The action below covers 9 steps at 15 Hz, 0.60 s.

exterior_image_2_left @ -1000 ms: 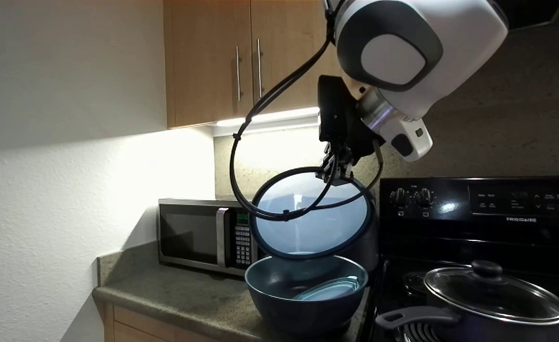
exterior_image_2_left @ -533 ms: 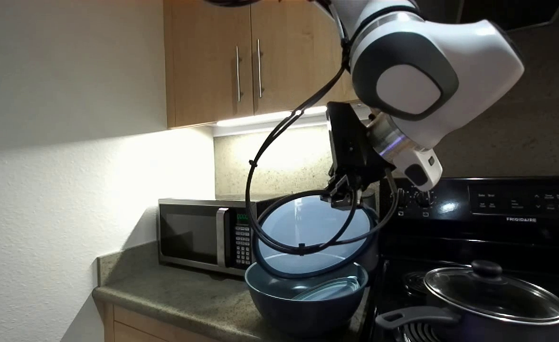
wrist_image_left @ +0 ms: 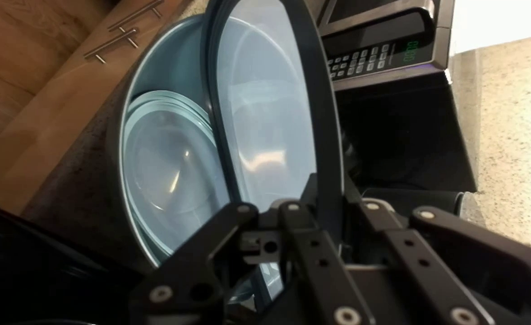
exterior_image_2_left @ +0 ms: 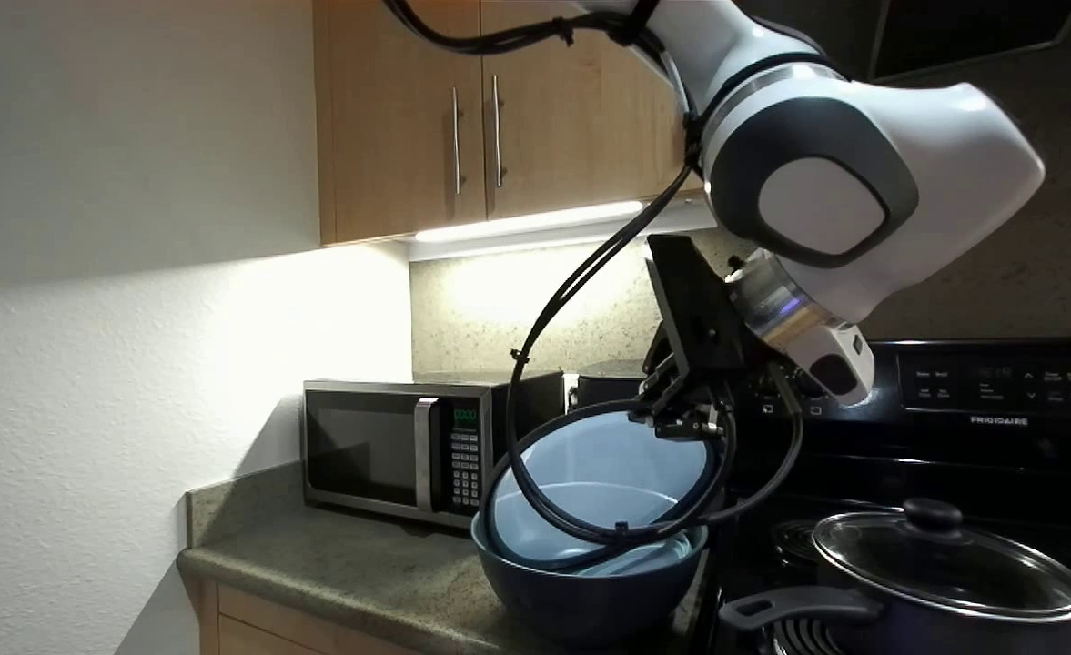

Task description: Pick up the lid from the microwave and put it on the bowl

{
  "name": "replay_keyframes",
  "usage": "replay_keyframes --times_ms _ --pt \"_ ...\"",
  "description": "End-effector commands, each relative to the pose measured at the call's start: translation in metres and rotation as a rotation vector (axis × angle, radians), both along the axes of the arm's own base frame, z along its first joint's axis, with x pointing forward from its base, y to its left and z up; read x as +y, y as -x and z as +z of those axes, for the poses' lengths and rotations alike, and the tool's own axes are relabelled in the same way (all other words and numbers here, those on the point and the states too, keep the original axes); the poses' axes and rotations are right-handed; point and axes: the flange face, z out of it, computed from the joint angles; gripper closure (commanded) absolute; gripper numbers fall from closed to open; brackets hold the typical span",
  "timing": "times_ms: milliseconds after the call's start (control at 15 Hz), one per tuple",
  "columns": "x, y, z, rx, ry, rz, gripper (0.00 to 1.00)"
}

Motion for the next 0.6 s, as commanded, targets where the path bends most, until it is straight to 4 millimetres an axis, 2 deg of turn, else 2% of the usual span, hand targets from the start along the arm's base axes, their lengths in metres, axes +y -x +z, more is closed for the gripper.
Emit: replay_keyframes --times_ms 0,333,533 --pt "0.042 -0.015 0.015 -0.122 -0.122 -0.073 0.97" --pt "0.086 -0.029 0.022 -0.237 -0.320 -0.140 0.97" --pt "0.097 -0.029 0.020 -0.245 -0.331 -0.191 0.97"
